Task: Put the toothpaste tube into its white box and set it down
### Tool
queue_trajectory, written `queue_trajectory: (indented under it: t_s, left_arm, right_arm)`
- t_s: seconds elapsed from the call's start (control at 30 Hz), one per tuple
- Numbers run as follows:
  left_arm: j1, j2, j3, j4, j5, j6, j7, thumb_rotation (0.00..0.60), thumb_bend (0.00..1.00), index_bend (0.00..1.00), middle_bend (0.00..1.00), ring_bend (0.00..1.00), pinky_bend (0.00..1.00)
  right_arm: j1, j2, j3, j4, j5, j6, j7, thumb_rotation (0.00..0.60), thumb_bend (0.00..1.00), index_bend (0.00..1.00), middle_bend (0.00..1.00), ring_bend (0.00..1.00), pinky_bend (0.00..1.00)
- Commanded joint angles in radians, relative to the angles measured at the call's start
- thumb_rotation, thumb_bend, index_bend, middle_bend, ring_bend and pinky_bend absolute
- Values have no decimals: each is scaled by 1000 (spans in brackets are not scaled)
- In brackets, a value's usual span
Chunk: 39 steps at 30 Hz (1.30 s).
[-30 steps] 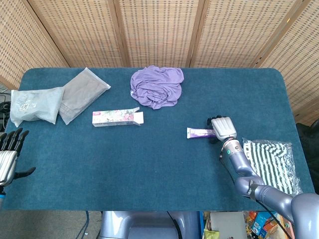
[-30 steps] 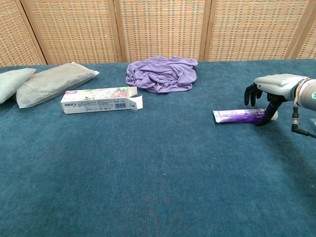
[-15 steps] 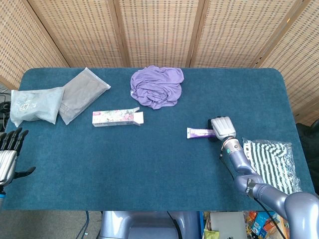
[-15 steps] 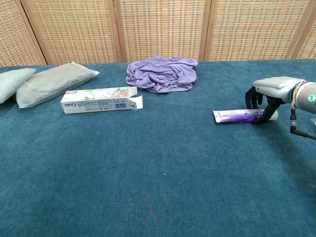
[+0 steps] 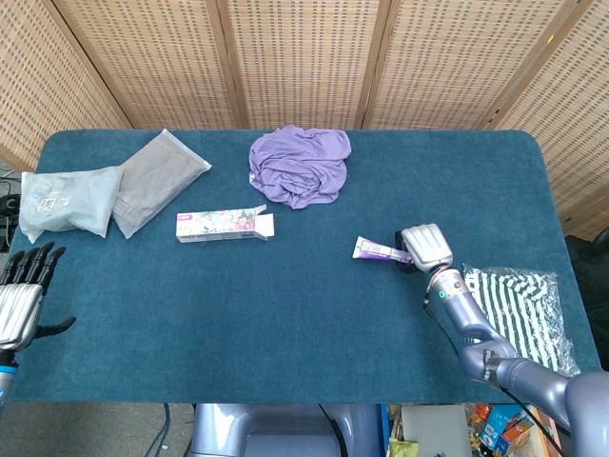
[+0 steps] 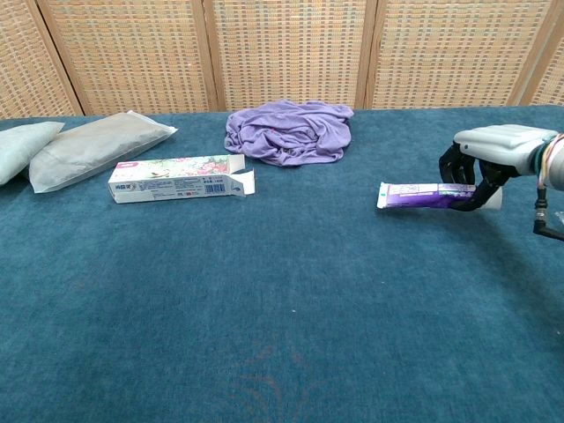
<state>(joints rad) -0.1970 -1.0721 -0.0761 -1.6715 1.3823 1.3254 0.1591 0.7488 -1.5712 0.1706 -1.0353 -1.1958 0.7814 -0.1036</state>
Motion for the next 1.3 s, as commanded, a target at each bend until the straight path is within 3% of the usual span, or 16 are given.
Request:
queue_trajectory:
  t_s: [0.03, 0.23, 0.4, 0.57, 0.8, 1.1, 1.3]
  left_arm:
    - [-73, 26, -33, -21, 32, -61, 14, 600, 79, 0, 0, 0, 0]
    - [-238, -5, -98, 21, 43, -218, 20, 600, 79, 0, 0, 0, 0]
    - [-400, -145, -152, 160, -51, -392, 64, 600, 79, 0, 0, 0, 0]
    - [-500, -272, -162, 301, -137, -510, 102, 600, 78, 0, 0, 0, 0]
    - [-618, -460, -177, 525, -257, -593, 188, 600, 78, 0, 0, 0, 0]
    - [-687, -564, -185, 678, -365, -645, 229, 600, 79, 0, 0, 0, 4]
    - [-730, -661, -183, 815, -406, -707, 203, 600, 79, 0, 0, 0, 97]
  right_arm:
    - [-35, 74, -9, -96, -45, 60, 32, 600, 513, 610, 608, 477, 498]
    - [-90, 174, -30, -224, -112, 160, 59, 600, 517, 610, 607, 477, 498]
    - [-138, 256, -56, -309, -167, 227, 88, 600, 517, 610, 606, 477, 498]
    - [-165, 293, -66, -342, -173, 251, 103, 600, 517, 610, 606, 477, 498]
    - [-189, 326, -70, -355, -184, 278, 99, 600, 517, 610, 606, 477, 498]
    - [-192, 342, -60, -346, -184, 281, 93, 600, 517, 610, 609, 478, 498]
    - [-192, 347, -54, -347, -184, 280, 88, 600, 517, 610, 609, 478, 498]
